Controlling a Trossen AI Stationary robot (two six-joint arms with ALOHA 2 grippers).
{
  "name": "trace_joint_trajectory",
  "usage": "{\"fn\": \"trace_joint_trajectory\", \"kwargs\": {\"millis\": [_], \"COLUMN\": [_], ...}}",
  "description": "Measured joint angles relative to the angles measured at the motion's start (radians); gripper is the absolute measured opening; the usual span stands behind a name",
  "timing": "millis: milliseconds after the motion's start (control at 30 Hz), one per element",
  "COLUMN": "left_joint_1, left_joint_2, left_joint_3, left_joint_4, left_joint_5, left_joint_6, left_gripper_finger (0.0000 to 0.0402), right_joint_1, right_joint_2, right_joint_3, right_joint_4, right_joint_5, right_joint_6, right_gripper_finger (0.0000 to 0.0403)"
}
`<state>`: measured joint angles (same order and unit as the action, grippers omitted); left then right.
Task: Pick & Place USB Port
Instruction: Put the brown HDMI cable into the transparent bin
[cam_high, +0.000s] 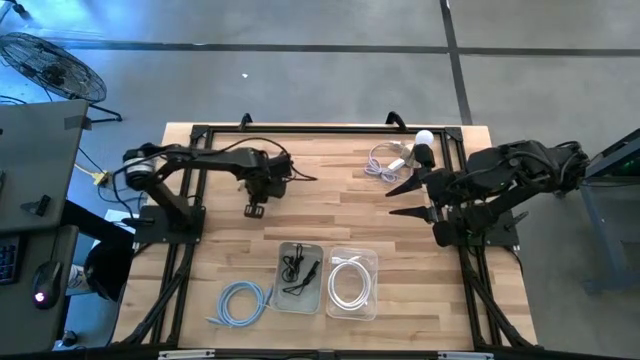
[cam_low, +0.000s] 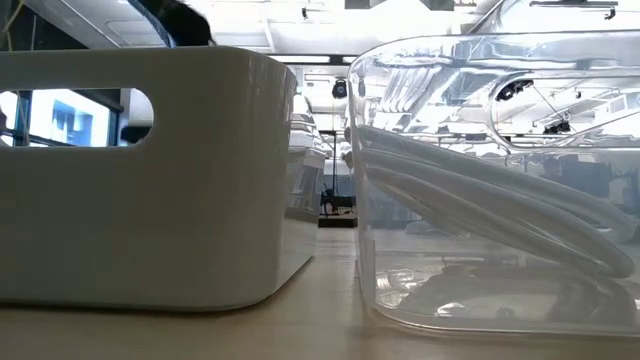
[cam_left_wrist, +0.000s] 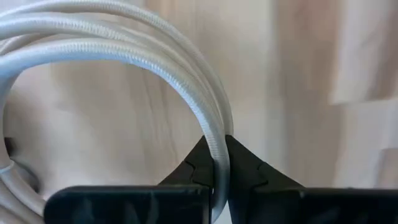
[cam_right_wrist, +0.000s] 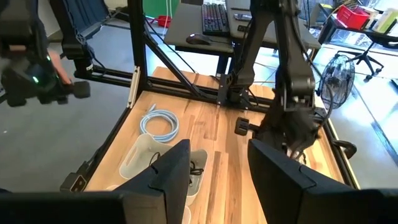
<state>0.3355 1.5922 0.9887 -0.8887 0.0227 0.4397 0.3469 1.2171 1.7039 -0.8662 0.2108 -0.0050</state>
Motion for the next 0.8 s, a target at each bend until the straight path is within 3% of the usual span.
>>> {"fn": "trace_joint_trajectory", "kwargs": {"millis": [333, 467, 633, 800], "left_joint_1": [-0.150, -0.242, -0.384, -0.527], "left_joint_2": [-0.267, -0.395, -0.518, -0.564], "left_joint_3": [0.166, 0.233, 0.268, 0.269], "left_joint_4": [-0.078, 0.039, 0.232, 0.416], "left_joint_5": [0.015, -0.010, -0.101, -0.187], "left_joint_6": [-0.205, -0.287, -0.340, -0.303], "left_gripper_finger": [0.0011, 0.0011, 0.0011, 0.0011], "right_joint_1": [0.000, 0.000, -0.001, -0.033], "right_joint_2": [0.000, 0.000, 0.000, 0.000], "right_joint_3": [0.000, 0.000, 0.000, 0.000], "right_joint_4": [0.007, 0.024, 0.067, 0.131], "right_joint_5": [-0.010, 0.028, 0.278, 0.238], "right_joint_6": [-0.068, -0.113, -0.119, -0.154], "right_gripper_finger": [0.0154, 0.0154, 0.0163, 0.0193]}}
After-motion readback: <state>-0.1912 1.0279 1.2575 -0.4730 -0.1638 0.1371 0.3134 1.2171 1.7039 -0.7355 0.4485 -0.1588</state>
